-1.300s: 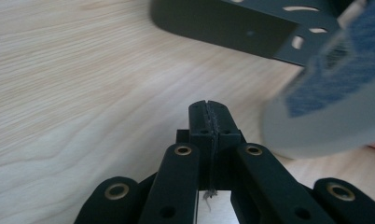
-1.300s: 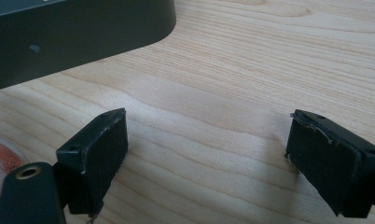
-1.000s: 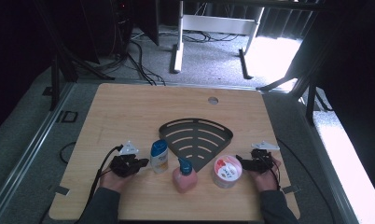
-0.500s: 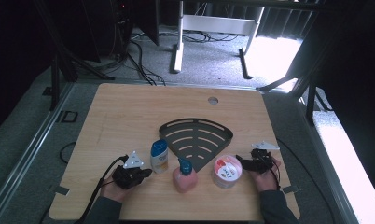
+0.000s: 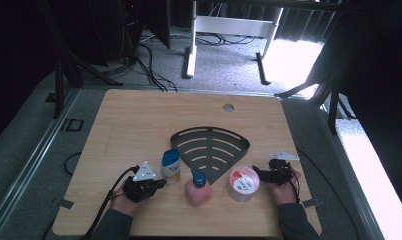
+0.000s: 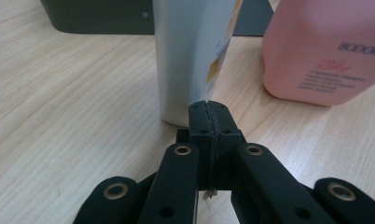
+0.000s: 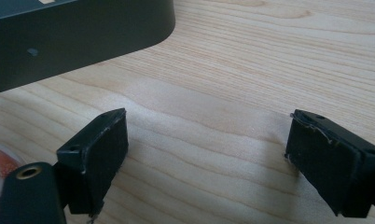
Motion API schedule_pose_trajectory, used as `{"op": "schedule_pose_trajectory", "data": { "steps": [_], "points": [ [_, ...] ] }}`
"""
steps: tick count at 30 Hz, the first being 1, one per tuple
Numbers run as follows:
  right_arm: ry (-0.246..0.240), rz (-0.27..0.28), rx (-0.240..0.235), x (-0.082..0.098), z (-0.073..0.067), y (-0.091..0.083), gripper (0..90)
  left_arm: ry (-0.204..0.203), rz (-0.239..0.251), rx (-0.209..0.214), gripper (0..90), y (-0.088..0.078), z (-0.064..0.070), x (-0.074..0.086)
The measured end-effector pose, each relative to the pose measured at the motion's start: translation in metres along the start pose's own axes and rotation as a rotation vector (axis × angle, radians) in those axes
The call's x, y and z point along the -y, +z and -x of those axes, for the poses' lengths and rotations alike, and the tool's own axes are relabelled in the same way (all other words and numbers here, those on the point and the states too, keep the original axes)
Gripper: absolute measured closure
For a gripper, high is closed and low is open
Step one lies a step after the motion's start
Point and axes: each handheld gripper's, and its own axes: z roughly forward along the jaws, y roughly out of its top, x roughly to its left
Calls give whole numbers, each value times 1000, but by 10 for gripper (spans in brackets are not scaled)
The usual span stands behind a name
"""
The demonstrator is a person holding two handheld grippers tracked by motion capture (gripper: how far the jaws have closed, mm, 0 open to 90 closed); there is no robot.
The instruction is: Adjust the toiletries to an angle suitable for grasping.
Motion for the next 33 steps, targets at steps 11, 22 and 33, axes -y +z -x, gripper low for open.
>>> {"op": "schedule_pose_trajectory", "data": {
  "steps": [11, 22, 33],
  "points": [
    [0, 0, 1, 0, 0, 0, 125, 46, 52, 4, 896, 11, 10, -10],
    [0, 0, 1, 0, 0, 0, 126, 90, 64, -11, 898, 26, 15, -18],
    [-1, 0, 1, 0, 0, 0, 126, 97, 68, -80, 900, 33, 6, -23]
  ]
}}
